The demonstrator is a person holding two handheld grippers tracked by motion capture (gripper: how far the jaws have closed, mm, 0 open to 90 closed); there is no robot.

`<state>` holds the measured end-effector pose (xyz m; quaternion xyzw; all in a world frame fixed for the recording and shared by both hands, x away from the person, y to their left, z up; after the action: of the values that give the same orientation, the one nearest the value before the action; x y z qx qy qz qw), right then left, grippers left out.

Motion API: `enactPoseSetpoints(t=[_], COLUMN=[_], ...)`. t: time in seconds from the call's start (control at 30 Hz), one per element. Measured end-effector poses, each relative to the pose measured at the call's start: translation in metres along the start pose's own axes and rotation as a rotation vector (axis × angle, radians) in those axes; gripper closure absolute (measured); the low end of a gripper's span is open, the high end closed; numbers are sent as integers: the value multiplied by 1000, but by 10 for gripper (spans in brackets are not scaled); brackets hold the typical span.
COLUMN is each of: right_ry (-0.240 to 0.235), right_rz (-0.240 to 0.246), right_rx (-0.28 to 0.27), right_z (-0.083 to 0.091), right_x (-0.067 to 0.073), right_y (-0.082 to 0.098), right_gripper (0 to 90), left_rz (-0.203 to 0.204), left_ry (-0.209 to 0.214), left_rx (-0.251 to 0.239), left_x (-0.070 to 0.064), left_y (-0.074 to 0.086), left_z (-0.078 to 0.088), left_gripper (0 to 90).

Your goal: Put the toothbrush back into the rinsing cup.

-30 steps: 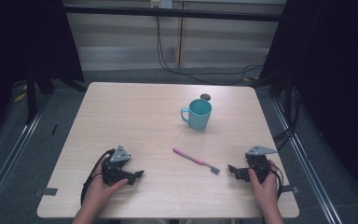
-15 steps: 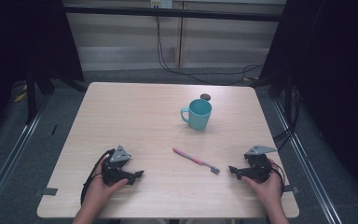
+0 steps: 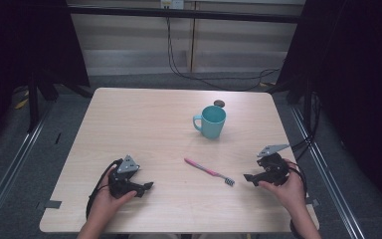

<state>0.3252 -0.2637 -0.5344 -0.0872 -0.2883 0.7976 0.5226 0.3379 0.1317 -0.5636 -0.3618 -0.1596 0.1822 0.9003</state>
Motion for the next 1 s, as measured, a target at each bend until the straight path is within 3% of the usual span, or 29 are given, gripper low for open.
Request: enactPoseSetpoints(t=[0.07,0.17,0.5,0.53,0.7,1.0], right_ry=[-1,15,29,9,25,-2], right_rz=[2,54,96,114,151,168], right_rx=[9,51,128,128,176,257], right_z=[1,1,0,1,-1,-8], right_x=[1,7,18,22,30,44], right_y=[-2,-10,-24,-29,-34,-42], right_gripper=[212,218,230,237,252,277], left_rz=[0,0,0,-1,0,0], left_ry=[1,1,2,1,2,2], left_rx=[0,0,0,0,0,0], left_x=[0,0,0,0,0,0], left_y=[0,0,0,0,0,0], left_z=[0,0,0,0,0,0], left_gripper=[179,178,177,177,177,176])
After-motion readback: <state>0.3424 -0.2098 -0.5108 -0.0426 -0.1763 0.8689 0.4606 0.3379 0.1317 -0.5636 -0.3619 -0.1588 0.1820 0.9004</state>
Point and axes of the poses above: each handheld gripper's, and its own axes: z roughly backward along the jaws, y roughly out of its underside, x roughly to its left, the point moved 8 cm from there along -z, roughly forward along the jaws, and after that the axes turned 14 degrees about -z, right-handed, at the moved point
